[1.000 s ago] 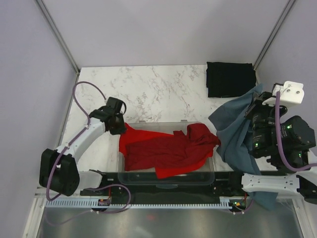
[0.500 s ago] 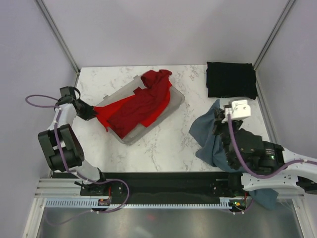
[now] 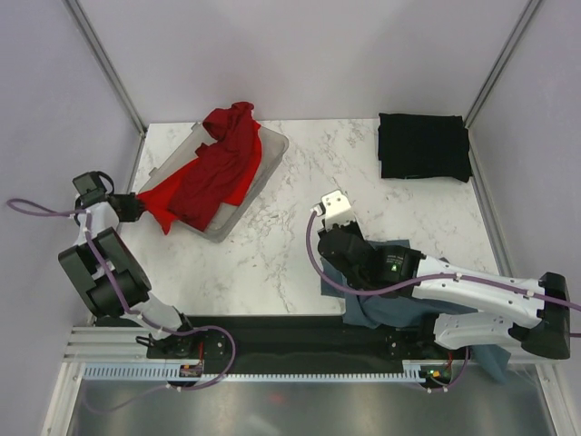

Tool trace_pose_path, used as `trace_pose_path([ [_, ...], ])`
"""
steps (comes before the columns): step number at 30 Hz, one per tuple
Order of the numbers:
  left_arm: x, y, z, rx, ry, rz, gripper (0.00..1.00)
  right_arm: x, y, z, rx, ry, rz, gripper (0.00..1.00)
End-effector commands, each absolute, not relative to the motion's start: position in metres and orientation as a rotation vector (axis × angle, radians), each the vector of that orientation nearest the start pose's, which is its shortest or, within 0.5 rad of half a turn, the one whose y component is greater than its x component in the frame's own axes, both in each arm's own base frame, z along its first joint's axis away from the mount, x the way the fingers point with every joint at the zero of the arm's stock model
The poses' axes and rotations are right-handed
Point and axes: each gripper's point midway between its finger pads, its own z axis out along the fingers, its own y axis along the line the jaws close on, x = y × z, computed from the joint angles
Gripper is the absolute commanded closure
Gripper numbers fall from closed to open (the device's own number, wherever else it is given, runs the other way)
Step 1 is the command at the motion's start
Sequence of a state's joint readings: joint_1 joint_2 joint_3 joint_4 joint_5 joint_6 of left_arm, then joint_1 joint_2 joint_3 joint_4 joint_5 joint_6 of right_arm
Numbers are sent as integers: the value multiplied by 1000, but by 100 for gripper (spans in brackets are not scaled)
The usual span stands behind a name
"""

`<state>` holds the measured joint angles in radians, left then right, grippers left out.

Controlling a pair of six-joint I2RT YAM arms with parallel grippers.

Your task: Fold and stack the t-shirts

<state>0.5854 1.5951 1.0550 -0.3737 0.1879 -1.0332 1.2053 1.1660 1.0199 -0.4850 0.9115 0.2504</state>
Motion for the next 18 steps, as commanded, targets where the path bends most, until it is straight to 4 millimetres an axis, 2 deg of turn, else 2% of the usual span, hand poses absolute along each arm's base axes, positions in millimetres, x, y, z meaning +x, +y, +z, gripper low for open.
trace_pose_path([
  [1,379,216,136,-1822,1488,-296,98,226,241,234,-391,1911,96,100],
  [4,368,234,142,-1930,1365,-325,98,225,240,224,-372,1933,123,100],
  [5,360,240,138,-1969,1322,-323,98,223,241,220,-369,1946,141,100],
  [6,361,241,137,-1956,1337,-316,96,222,241,216,-371,1955,147,100],
  [8,373,232,142,-1863,1455,-383,80,221,242,212,-375,1966,156,100],
  [9,372,224,132,-1811,1566,-386,65,220,242,208,-373,1974,159,100],
  [11,365,205,122,-1794,1674,-426,48,219,242,205,-369,1981,163,100],
  [12,357,199,123,-1766,1706,-408,34,218,242,204,-362,1986,173,100],
  [13,348,196,121,-1766,1718,-381,31,217,242,203,-356,1991,181,100],
  [14,335,189,111,-1782,1739,-353,26,216,242,204,-352,1994,190,100],
  [15,328,187,111,-1760,1752,-325,20,215,241,205,-344,1994,201,100],
  [16,319,187,129,-1714,1724,-289,19,213,241,205,-335,2001,221,100],
  [17,311,183,129,-1684,1743,-261,18,211,240,210,-321,1994,244,100],
  [18,307,181,141,-1645,1731,-246,17,210,239,210,-316,1997,253,100],
])
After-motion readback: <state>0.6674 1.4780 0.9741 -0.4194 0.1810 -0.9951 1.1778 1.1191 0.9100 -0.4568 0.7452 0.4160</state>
